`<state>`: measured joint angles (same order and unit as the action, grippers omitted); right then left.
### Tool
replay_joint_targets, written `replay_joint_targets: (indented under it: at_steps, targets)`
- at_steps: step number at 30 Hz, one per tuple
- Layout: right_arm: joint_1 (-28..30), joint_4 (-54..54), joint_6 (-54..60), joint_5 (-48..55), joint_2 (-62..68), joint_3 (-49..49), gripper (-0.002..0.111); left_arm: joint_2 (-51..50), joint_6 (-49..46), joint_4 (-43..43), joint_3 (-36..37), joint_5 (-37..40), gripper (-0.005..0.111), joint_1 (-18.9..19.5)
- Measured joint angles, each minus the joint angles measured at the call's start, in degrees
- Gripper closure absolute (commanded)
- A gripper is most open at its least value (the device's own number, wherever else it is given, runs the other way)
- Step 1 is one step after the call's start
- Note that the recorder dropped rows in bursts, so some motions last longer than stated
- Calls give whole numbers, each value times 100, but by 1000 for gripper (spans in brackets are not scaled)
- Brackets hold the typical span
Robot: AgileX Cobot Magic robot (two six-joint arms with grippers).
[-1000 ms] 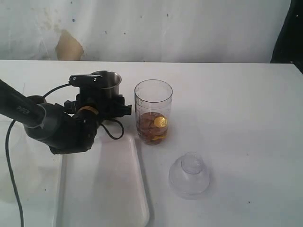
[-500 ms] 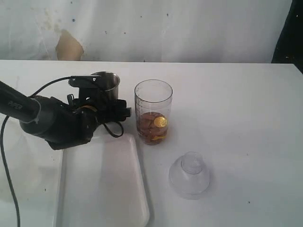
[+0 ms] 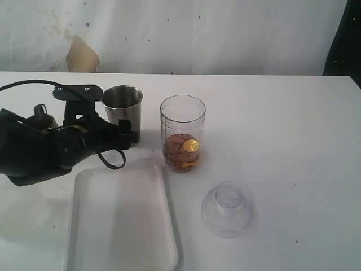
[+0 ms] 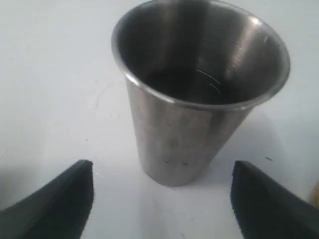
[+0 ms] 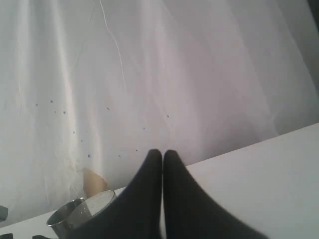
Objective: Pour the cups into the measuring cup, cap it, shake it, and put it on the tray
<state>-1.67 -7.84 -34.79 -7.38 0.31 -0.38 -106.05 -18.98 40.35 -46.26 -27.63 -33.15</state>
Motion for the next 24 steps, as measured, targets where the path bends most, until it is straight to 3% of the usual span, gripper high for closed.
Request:
replay_joint_targets:
  at_steps: [1, 5, 12, 14, 19, 24]
  targets:
    - [0, 0, 0, 0, 0, 0, 108, 102, 0, 0, 50, 94, 55, 0]
    - [0, 0, 0, -11, 0, 0, 108, 601, -54, 0, 137, 792, 107, 0]
    - [0, 0, 0, 1, 0, 0, 108, 2179, -819, -34, 146, 2482, 107, 26]
    - [0, 0, 0, 31, 0, 0, 108, 2599, -929, -45, 146, 2962, 107, 315]
    - [0, 0, -11, 108, 0, 0, 108, 3340, -775, -531, 25, 4892, 107, 2236]
    - [0, 0, -97, 169, 0, 0, 108, 3629, -145, -1377, -301, 5991, 107, 3240]
